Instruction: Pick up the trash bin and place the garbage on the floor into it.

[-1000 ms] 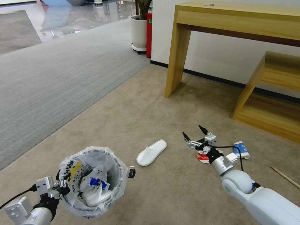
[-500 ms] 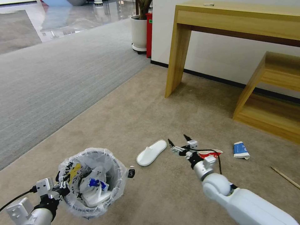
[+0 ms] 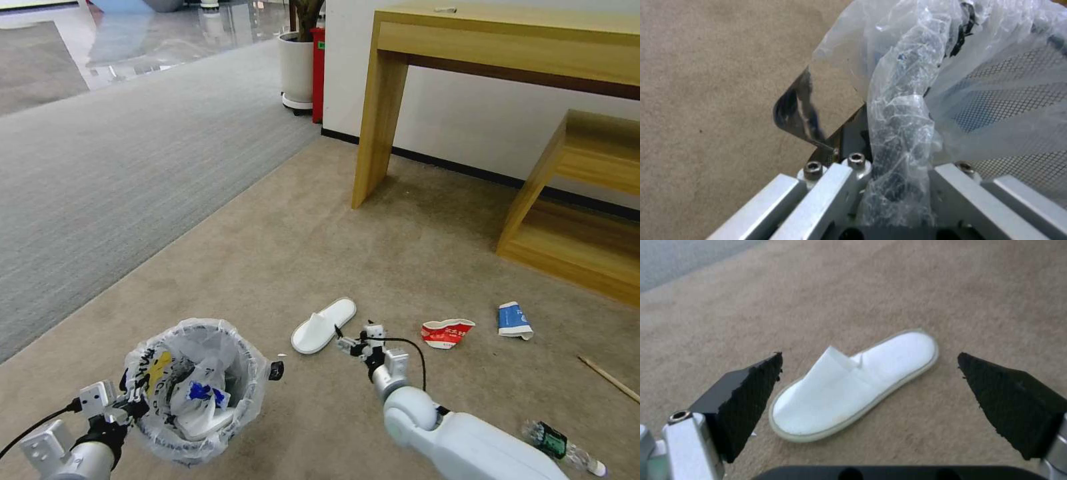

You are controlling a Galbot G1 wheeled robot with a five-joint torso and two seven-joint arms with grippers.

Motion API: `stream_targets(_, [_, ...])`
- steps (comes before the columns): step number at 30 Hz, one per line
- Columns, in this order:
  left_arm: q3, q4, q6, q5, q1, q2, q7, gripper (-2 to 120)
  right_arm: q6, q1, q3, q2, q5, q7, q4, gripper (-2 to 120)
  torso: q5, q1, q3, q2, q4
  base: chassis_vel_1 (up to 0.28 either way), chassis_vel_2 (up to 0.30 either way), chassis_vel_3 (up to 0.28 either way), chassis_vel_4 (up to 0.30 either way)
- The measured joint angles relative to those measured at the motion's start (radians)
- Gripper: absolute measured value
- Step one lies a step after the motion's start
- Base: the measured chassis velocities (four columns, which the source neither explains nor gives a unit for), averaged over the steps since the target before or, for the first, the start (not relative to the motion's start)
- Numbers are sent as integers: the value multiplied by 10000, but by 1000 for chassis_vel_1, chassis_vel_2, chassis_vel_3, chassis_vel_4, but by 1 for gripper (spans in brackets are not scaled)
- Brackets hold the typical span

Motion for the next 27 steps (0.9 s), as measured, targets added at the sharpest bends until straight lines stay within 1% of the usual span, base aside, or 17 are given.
stream_targets(2, [2, 25, -4, 0, 0, 1, 1, 1, -43, 54, -81, 131, 0, 79, -106, 100, 1, 0, 0, 0, 1, 0, 0, 0, 0])
stream_targets(5, [3, 66, -19, -15, 8, 35, 6, 1, -198, 183, -283, 630, 19, 318, -470, 100, 2, 0, 0, 0, 1, 0, 0, 0, 0])
stream_targets(11, [12, 102, -22, -28, -6, 39, 7, 1, -399, 532, -628, 978, 232, 388, -844, 100, 3, 0, 0, 0, 0, 0, 0, 0, 0])
stream_targets(13, [64, 157, -43, -5, -29, -8, 12, 1, -463, 937, -807, 1119, 494, 272, -1042, 100, 3, 1, 0, 0, 2, 0, 0, 0, 0])
stream_targets(22, [155, 202, -81, 56, -84, -59, 28, 1, -567, 1464, -1016, 1482, 928, 147, -1502, 100, 2, 0, 0, 0, 1, 0, 0, 0, 0])
stream_targets(25, [157, 218, -82, 59, -110, -54, 29, 1, -590, 1581, -1101, 1867, 982, 240, -1874, 100, 4, 0, 0, 0, 2, 0, 0, 0, 0])
stream_targets(26, [157, 218, -82, 59, -110, -54, 29, 1, -590, 1581, -1101, 1867, 982, 240, -1874, 100, 4, 0, 0, 0, 2, 0, 0, 0, 0])
stream_targets(27, [159, 225, -83, 59, -110, -59, 29, 1, -592, 1618, -1117, 2101, 982, 249, -2171, 100, 2, 0, 0, 0, 1, 0, 0, 0, 0])
